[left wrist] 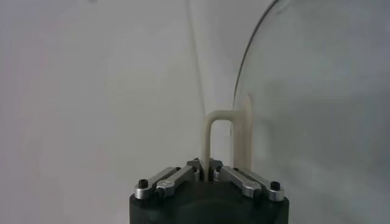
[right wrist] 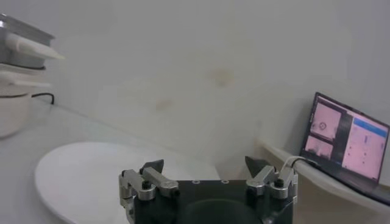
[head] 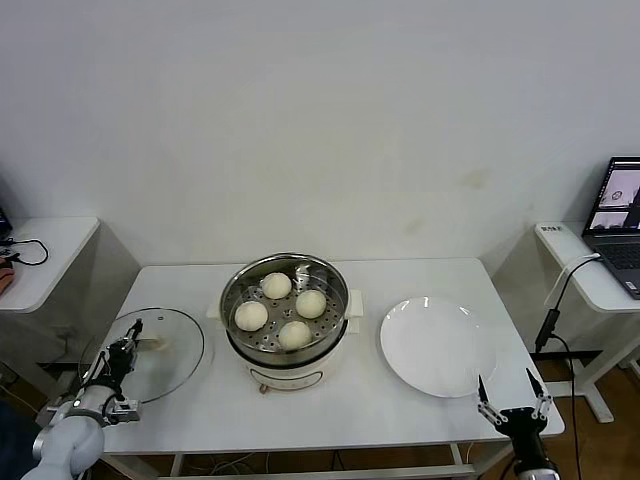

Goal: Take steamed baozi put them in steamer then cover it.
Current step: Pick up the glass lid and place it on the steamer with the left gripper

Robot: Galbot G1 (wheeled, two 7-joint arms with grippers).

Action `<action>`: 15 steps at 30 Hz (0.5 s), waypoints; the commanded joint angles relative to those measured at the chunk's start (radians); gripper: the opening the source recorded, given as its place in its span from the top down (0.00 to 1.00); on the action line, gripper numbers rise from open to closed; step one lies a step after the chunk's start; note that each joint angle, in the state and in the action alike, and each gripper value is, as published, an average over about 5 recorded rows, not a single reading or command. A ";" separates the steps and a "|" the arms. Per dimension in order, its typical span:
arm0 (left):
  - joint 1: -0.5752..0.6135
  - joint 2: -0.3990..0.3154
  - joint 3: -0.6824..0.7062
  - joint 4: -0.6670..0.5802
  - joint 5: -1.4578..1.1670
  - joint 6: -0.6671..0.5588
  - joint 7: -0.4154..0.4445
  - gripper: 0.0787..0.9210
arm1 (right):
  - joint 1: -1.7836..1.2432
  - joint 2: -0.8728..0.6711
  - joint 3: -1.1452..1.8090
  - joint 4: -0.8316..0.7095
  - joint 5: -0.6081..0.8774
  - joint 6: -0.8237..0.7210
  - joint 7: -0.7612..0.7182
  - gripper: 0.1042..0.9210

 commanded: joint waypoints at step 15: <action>0.246 0.063 -0.187 -0.658 -0.244 0.336 0.219 0.92 | 0.025 -0.012 -0.052 0.007 -0.014 -0.009 -0.005 0.12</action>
